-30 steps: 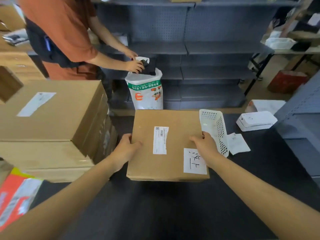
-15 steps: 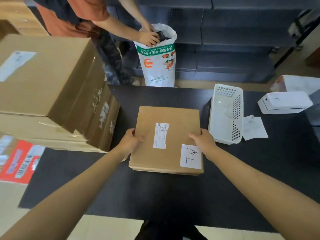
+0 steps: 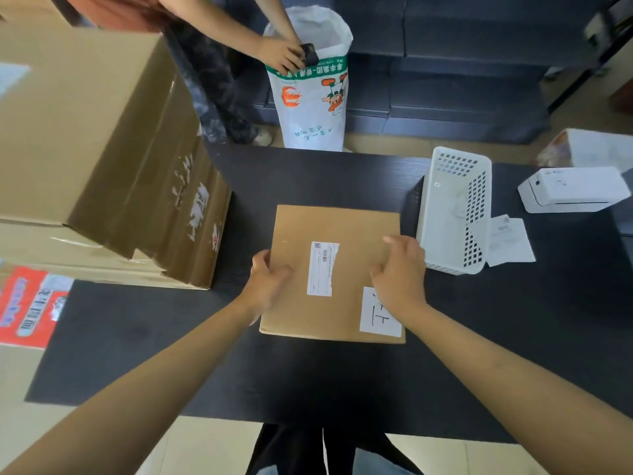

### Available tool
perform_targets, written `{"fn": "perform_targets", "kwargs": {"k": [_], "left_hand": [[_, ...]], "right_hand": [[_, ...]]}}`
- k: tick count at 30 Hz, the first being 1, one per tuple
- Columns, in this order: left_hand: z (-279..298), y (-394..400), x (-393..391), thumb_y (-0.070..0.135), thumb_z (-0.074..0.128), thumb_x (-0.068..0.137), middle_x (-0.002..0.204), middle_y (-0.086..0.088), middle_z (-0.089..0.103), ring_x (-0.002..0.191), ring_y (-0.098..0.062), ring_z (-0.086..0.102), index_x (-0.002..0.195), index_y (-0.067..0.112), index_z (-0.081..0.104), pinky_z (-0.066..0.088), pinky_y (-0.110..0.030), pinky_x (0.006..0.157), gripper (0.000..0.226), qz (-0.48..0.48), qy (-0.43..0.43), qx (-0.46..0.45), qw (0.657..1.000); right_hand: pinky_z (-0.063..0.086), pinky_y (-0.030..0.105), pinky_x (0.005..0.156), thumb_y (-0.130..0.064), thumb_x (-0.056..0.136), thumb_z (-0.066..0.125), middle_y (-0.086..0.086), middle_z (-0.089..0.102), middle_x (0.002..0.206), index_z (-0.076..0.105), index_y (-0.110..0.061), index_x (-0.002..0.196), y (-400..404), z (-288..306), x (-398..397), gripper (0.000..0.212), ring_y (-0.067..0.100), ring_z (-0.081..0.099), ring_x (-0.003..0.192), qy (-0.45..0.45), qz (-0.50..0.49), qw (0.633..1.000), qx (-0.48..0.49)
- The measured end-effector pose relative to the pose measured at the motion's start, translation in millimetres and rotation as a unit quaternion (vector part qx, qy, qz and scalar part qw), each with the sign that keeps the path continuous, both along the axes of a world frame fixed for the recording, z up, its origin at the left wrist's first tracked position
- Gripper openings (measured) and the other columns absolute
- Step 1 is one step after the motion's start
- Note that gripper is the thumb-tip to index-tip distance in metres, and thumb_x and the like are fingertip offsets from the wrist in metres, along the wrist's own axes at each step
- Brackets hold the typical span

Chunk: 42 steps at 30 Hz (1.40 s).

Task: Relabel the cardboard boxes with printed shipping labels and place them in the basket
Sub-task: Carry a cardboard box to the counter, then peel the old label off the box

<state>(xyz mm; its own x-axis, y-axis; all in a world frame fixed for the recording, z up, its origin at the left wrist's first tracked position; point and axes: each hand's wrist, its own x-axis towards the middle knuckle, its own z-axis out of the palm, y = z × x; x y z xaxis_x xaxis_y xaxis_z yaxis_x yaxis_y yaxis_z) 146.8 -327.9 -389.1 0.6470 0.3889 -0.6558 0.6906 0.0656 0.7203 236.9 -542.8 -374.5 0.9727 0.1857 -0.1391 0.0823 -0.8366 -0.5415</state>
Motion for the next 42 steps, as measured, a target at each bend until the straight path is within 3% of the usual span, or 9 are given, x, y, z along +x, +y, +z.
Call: {"fn": "perform_targets", "kwargs": {"k": [2,4,8,18,23,28,34,39,42], "left_hand": [[-0.7,-2.6,2.8,0.035,0.054,0.094,0.135,0.001,0.044,0.114,-0.021,0.053,0.146,0.026,0.015,0.049,-0.036,0.092,0.065,0.021,-0.011,0.002,1.0],[-1.4,-3.7,5.9,0.038,0.053,0.095,0.136,0.002,0.045,0.113,-0.02,0.054,0.148,0.025,0.013,0.047,-0.033,0.089,0.068,0.035,-0.019,0.002,0.999],[-1.5,-6.0,9.0,0.039,0.05,0.097,0.128,-0.002,0.054,0.107,-0.021,0.058,0.144,0.024,0.022,0.05,-0.038,0.091,0.057,0.034,-0.001,0.004,0.999],[-2.0,-7.5,15.4,0.043,0.05,0.096,0.13,-0.001,0.052,0.111,-0.021,0.057,0.141,0.024,0.024,0.049,-0.044,0.098,0.055,0.023,-0.002,0.009,1.0],[-3.2,-6.8,16.9,0.044,0.051,0.095,0.13,-0.001,0.052,0.111,-0.02,0.058,0.141,0.025,0.025,0.049,-0.044,0.098,0.056,0.025,-0.001,0.006,1.0],[-3.1,-8.7,16.6,0.043,0.051,0.095,0.131,-0.001,0.052,0.112,-0.021,0.057,0.141,0.024,0.025,0.048,-0.045,0.099,0.056,0.03,-0.007,0.009,0.999],[-1.6,-8.6,16.3,0.044,0.05,0.095,0.131,-0.001,0.051,0.113,-0.021,0.057,0.143,0.025,0.024,0.048,-0.044,0.099,0.057,0.022,-0.005,0.011,1.0],[-1.4,-8.5,16.0,0.043,0.05,0.096,0.132,-0.002,0.05,0.115,-0.021,0.055,0.143,0.024,0.025,0.047,-0.046,0.101,0.057,0.018,-0.009,0.019,1.0],[-2.0,-9.1,15.2,0.044,0.05,0.095,0.132,-0.001,0.05,0.114,-0.021,0.056,0.143,0.024,0.025,0.047,-0.046,0.1,0.057,0.019,-0.01,0.025,0.999]], "right_hand": [[0.04,0.027,0.095,-0.015,0.091,0.055,0.001,0.05,0.126,0.057,-0.016,0.122,11.9,1.0,-1.5,0.032,0.02,0.048,0.114,0.013,0.084,0.996,0.005],[0.045,0.024,0.091,-0.02,0.095,0.053,-0.002,0.053,0.121,0.059,-0.018,0.118,25.5,-0.9,-0.5,0.024,0.014,0.053,0.109,0.054,0.108,0.993,0.013],[0.047,0.024,0.089,-0.025,0.097,0.052,-0.002,0.055,0.12,0.059,-0.018,0.117,46.6,-5.1,3.9,0.022,0.013,0.055,0.105,0.074,0.07,0.994,0.043],[0.049,0.025,0.081,-0.026,0.097,0.054,-0.004,0.058,0.113,0.062,-0.018,0.109,55.1,-9.1,17.9,0.017,0.013,0.057,0.1,0.037,0.061,0.997,0.016],[0.036,0.012,0.059,-0.029,0.096,0.055,-0.009,0.059,0.101,0.063,-0.023,0.097,56.0,-10.9,27.1,0.01,0.006,0.055,0.082,0.05,0.075,0.996,-0.002],[0.03,0.013,0.051,-0.031,0.096,0.054,-0.007,0.056,0.096,0.059,-0.022,0.085,61.7,-10.9,30.4,0.015,0.007,0.053,0.075,0.059,0.077,0.995,-0.036],[0.047,0.022,0.068,-0.029,0.097,0.052,-0.008,0.057,0.099,0.059,-0.022,0.095,60.4,-10.9,22.2,0.01,0.01,0.056,0.085,0.035,0.052,0.998,-0.005],[0.045,0.021,0.062,-0.026,0.098,0.049,-0.006,0.061,0.097,0.06,-0.022,0.09,64.8,-8.9,22.2,0.014,0.01,0.057,0.081,0.029,0.041,0.999,-0.013],[0.048,0.025,0.066,-0.016,0.096,0.049,0.001,0.058,0.106,0.059,-0.016,0.099,71.2,-8.1,25.2,0.01,0.016,0.058,0.087,0.045,0.056,0.995,-0.069]]}}
